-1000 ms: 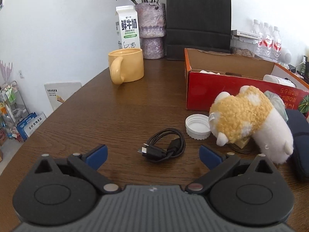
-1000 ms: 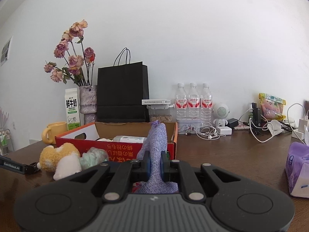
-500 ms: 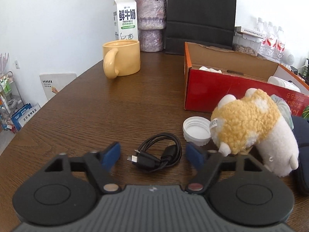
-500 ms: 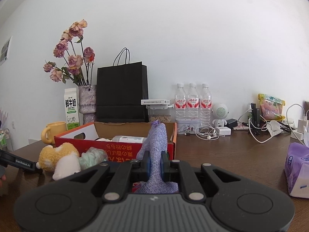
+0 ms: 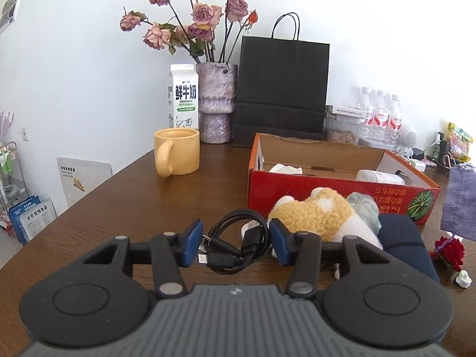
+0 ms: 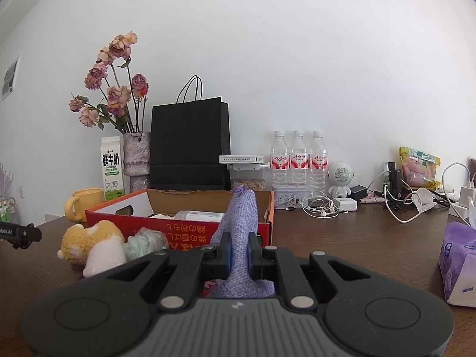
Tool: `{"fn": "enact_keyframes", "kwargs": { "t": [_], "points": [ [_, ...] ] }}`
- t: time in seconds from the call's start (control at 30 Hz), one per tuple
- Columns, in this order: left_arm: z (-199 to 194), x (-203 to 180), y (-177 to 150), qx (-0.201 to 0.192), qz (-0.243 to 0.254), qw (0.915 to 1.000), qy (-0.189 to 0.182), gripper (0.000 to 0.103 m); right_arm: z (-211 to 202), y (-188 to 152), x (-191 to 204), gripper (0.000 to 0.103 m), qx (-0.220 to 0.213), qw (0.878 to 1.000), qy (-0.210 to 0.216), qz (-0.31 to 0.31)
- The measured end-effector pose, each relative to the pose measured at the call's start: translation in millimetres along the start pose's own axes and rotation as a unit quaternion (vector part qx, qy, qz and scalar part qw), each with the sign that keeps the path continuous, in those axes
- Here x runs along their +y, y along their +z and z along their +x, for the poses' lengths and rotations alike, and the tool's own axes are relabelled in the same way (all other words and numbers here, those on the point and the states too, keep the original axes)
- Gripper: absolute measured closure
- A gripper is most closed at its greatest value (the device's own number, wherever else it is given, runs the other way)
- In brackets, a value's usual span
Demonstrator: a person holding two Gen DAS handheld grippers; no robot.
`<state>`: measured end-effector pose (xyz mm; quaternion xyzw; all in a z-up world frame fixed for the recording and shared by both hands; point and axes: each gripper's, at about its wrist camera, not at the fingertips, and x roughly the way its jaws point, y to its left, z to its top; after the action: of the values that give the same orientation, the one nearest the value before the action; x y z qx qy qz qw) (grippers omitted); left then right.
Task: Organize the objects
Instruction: 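Grasp the black cable with the left gripper while the right holds the purple bag, then carry cable and purple bag into the box and open both grippers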
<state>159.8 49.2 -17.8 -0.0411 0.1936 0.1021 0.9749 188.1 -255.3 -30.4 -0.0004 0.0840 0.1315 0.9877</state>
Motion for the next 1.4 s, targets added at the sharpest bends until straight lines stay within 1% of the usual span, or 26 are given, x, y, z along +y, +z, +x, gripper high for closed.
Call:
{"fn": "enact_keyframes", "kwargs": {
  "t": [0.1,0.27,0.43,0.53,0.73,0.87,1.17,1.4],
  "points": [
    [-3,-8,6,-0.013,0.004,0.9998,-0.012,0.053,-1,4,6,0.094,-0.014,1.0,0.012,-0.004],
    [-3,-27,19,-0.026,0.015,0.9989,-0.037,0.053,4,21,20,0.094,-0.037,0.999,0.039,-0.004],
    [6,-43,34,-0.039,0.017,0.9976,-0.054,0.053,27,38,39,0.094,-0.05,0.997,0.065,0.006],
    [17,-52,45,-0.044,0.015,0.9971,-0.06,0.053,45,45,49,0.094,-0.056,0.996,0.072,0.021],
    [48,-62,68,-0.047,0.005,0.9975,-0.053,0.053,87,61,64,0.094,-0.046,0.995,0.079,0.036],
    [66,-67,80,-0.045,-0.003,0.9977,-0.052,0.053,113,68,73,0.094,-0.039,0.995,0.081,0.033],
    [107,-70,96,-0.029,-0.028,0.9984,-0.04,0.053,163,71,82,0.094,-0.008,0.996,0.077,0.034],
    [139,-73,100,-0.012,-0.027,0.9989,-0.038,0.053,193,67,83,0.094,0.018,0.996,0.074,0.038]
  ]
}}
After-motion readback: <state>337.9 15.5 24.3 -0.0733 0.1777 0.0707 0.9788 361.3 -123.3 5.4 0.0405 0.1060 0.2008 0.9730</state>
